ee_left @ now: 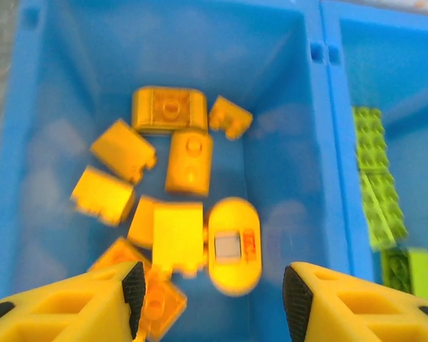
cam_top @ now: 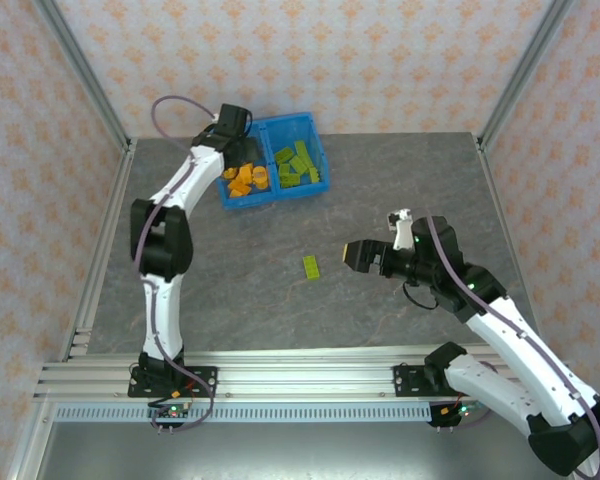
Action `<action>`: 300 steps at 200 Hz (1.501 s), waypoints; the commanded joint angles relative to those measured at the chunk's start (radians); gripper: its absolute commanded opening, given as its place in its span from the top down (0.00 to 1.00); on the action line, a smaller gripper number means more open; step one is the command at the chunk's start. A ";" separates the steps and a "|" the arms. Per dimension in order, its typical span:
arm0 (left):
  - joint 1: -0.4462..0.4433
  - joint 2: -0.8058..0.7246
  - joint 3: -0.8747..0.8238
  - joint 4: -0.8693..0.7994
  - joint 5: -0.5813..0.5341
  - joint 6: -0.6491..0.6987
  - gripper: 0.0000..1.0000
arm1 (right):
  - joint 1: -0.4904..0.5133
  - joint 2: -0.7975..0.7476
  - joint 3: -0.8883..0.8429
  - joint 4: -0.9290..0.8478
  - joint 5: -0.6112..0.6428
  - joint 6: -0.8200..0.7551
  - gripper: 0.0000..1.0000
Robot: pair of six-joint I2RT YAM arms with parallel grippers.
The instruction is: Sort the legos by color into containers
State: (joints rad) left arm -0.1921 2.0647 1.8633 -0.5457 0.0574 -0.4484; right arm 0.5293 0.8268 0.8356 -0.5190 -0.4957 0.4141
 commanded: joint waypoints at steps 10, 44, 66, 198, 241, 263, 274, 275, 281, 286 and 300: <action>-0.071 -0.429 -0.323 0.210 0.074 -0.010 0.43 | 0.019 0.117 -0.017 0.105 0.052 0.007 0.00; -0.244 -0.763 -0.592 0.188 0.045 0.136 0.40 | 0.087 0.333 0.061 0.129 0.162 -0.025 0.05; -0.338 -0.917 -0.739 0.163 0.096 0.215 0.31 | 0.128 0.511 0.162 0.076 0.245 -0.061 0.14; -0.735 -1.190 -1.063 -0.033 0.061 0.155 0.00 | 0.279 1.021 0.380 -0.011 0.384 -0.080 0.40; -0.771 -1.259 -1.115 -0.042 0.024 0.104 0.00 | 0.290 1.026 0.344 0.017 0.392 -0.064 0.48; -0.783 -1.280 -1.131 -0.051 0.016 0.087 0.00 | 0.290 1.042 0.348 0.027 0.384 -0.062 0.49; -0.792 -1.294 -1.142 -0.054 0.009 0.076 0.00 | 0.289 1.056 0.353 0.030 0.386 -0.060 0.50; -0.792 -1.295 -1.143 -0.054 0.008 0.075 0.00 | 0.289 1.056 0.353 0.030 0.386 -0.060 0.50; -0.797 -1.302 -1.149 -0.056 0.006 0.069 0.00 | 0.290 1.063 0.354 0.031 0.392 -0.057 0.52; -0.801 -1.308 -1.154 -0.059 0.003 0.064 0.00 | 0.290 1.066 0.351 0.033 0.397 -0.055 0.54; -0.808 -1.323 -1.171 -0.060 -0.007 0.050 0.00 | 0.290 1.069 0.353 0.034 0.410 -0.051 0.57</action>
State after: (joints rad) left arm -0.9855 0.7696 0.7231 -0.5739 0.0940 -0.3561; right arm 0.8131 1.8736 1.1946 -0.4911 -0.1291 0.3462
